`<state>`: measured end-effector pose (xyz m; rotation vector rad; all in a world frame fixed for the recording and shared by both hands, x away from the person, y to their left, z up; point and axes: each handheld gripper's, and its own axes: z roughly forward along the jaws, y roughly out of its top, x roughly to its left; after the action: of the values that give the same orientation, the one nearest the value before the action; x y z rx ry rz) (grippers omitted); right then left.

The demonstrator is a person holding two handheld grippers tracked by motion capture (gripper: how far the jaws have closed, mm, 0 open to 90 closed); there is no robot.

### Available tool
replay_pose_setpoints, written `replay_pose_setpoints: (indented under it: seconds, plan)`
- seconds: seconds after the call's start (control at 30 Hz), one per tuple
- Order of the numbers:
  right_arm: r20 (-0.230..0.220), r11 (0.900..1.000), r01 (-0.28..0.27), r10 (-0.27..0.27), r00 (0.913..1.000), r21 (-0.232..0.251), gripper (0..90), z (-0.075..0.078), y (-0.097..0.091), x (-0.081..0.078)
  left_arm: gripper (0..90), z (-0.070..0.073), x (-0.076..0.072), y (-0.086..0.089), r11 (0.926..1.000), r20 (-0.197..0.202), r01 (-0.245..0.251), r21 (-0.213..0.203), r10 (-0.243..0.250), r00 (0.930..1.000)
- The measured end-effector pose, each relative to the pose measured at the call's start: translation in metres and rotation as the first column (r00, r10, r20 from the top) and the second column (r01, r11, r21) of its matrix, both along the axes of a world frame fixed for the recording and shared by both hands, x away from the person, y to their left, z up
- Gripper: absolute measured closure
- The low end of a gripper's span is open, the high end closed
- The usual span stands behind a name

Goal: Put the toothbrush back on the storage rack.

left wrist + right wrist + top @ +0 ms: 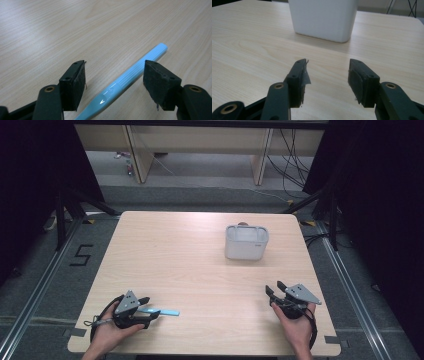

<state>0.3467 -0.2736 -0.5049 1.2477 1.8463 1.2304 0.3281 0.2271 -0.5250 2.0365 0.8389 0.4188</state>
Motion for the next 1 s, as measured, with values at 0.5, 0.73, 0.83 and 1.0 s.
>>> replay_pose_setpoints:
  seconds: [0.5,0.73,0.83,1.0]
  plan:
    - [0.007,0.9990,-0.032,0.032,0.9995,-0.033,48.8,-0.006,0.010,-0.002,34.4,0.011,-0.002,0.000,0.9998,0.027,0.006,-0.020,-0.005,0.9996]
    - [0.002,0.9986,-0.040,0.040,0.9992,-0.034,48.0,-0.006,0.010,-0.002,38.3,0.030,-0.005,0.004,0.9997,0.045,0.006,-0.022,-0.005,0.9990]
    - [-0.004,0.9991,-0.029,0.029,0.9996,-0.032,47.4,-0.007,0.010,-0.001,38.8,0.041,-0.003,0.008,0.9988,0.056,0.032,0.038,-0.034,0.9978]
    - [-0.002,0.9985,-0.039,0.039,0.9993,-0.038,47.2,-0.007,0.010,0.000,44.1,0.060,0.011,0.016,0.9757,0.049,0.157,0.153,-0.166,0.9848]
